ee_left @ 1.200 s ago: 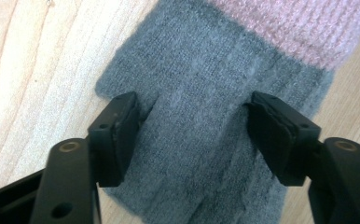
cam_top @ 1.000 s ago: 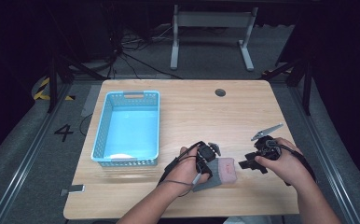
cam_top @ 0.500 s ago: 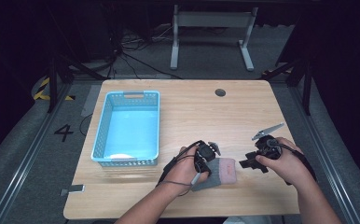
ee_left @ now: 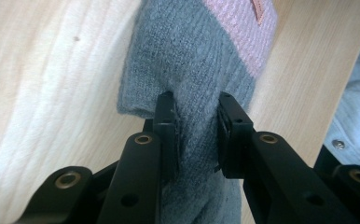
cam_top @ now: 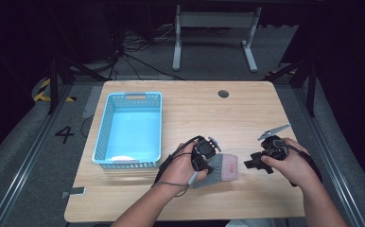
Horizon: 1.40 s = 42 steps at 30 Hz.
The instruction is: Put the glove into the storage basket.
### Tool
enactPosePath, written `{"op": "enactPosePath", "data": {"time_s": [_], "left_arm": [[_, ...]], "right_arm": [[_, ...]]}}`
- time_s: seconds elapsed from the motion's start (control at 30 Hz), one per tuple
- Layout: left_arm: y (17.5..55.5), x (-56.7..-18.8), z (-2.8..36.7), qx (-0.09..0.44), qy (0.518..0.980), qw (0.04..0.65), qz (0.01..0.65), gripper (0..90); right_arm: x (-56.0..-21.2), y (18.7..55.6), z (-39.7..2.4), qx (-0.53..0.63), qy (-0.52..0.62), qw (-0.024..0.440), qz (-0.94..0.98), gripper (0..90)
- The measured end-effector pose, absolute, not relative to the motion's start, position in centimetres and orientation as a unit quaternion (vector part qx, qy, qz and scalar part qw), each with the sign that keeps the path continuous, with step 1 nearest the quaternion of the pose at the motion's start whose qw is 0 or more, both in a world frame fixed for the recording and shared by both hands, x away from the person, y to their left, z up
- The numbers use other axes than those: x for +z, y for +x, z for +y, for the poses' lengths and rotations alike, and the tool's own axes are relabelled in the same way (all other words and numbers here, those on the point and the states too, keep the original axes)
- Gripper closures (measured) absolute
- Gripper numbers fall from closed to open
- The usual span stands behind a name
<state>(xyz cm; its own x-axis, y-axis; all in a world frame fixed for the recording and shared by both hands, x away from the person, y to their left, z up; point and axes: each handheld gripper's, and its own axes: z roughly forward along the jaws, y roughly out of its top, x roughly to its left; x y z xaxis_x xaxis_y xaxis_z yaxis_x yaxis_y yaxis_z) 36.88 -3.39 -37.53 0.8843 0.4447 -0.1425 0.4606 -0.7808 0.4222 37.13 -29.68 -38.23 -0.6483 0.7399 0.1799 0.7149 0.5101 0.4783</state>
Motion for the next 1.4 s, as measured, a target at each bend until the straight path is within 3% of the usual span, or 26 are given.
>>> {"op": "enactPosePath", "data": {"time_s": [1.4], "left_arm": [[38.8,-28.8,8.9,0.055,0.899,0.282,0.330,73.0]], "right_arm": [[-38.6,38.5,-29.0,0.264,0.418,0.022,0.869,50.1]]}}
